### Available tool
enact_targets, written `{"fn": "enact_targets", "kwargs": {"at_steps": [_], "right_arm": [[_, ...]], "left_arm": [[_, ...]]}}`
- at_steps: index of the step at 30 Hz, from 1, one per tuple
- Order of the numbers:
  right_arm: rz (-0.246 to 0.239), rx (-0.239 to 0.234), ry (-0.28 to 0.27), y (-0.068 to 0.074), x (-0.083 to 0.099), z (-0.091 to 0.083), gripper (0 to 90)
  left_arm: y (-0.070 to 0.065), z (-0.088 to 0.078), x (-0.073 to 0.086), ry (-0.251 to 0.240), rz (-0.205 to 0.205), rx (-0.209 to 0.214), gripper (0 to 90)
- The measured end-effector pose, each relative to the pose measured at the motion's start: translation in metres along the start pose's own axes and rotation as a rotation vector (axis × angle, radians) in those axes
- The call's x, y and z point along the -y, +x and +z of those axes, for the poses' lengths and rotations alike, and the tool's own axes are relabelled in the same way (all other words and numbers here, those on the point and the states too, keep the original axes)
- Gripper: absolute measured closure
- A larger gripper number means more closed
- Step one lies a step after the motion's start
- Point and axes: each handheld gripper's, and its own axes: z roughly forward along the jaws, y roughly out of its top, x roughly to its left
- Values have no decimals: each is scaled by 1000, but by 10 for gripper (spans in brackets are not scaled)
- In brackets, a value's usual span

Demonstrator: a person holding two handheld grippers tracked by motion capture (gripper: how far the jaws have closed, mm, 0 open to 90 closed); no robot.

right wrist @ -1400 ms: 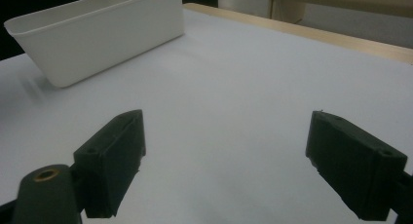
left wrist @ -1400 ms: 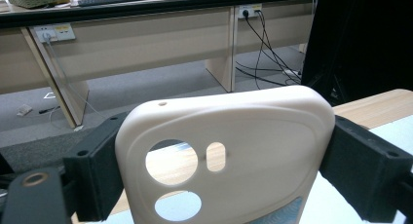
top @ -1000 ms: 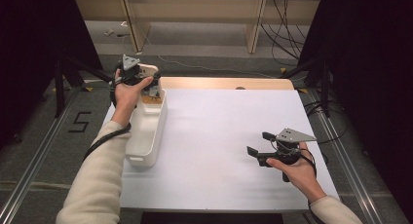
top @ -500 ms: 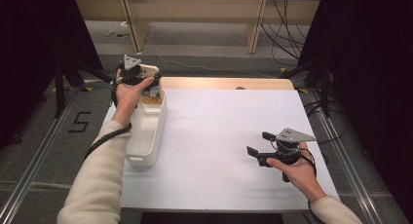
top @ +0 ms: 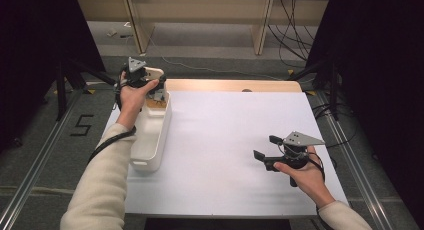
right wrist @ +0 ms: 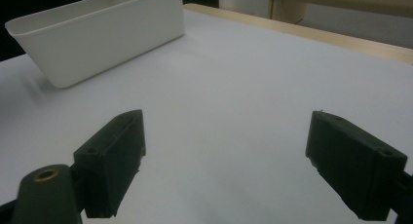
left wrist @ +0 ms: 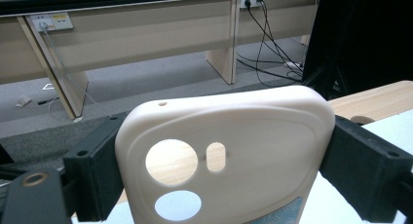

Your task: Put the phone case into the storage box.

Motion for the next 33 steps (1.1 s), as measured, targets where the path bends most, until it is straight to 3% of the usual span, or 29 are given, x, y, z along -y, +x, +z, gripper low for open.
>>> {"fn": "enact_targets", "kwargs": {"at_steps": [33], "right_arm": [[0, -1, 0, 0, 0, 0, 154]], "left_arm": [[-1, 8, 7, 32, 4, -1, 112]]}}
